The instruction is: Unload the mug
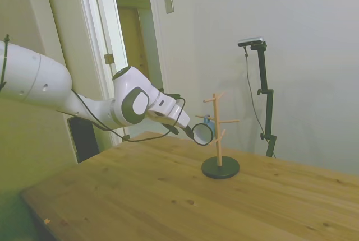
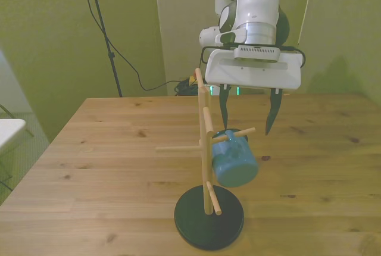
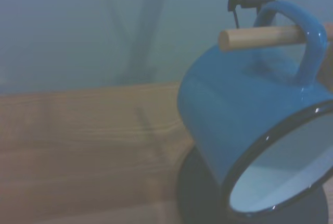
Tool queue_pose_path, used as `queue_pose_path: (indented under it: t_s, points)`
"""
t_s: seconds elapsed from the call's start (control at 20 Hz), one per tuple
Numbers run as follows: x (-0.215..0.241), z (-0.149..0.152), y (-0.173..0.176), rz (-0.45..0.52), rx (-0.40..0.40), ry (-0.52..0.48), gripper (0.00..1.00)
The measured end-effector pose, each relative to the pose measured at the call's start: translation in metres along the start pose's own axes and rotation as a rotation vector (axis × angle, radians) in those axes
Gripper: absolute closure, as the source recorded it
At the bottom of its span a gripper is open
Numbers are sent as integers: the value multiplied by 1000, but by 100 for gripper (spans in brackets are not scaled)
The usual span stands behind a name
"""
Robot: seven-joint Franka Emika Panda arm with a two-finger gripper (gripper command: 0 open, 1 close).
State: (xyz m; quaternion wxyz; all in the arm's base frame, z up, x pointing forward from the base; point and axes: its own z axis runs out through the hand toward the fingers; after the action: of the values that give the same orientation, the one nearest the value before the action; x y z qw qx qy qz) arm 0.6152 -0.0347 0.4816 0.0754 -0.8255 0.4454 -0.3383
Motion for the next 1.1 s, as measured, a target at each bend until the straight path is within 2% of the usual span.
queue_pose_path:
  t_s: [0.35,0.65,1.0,1.05,1.1]
  points:
    - [6,35,-12,46,39,50,0]
    - [-1,42,-31,71,106,111,0]
    - [-16,62,-39,90,106,158,0]
    - [-17,65,-39,92,104,164,100]
    - [-18,68,-40,95,104,167,100]
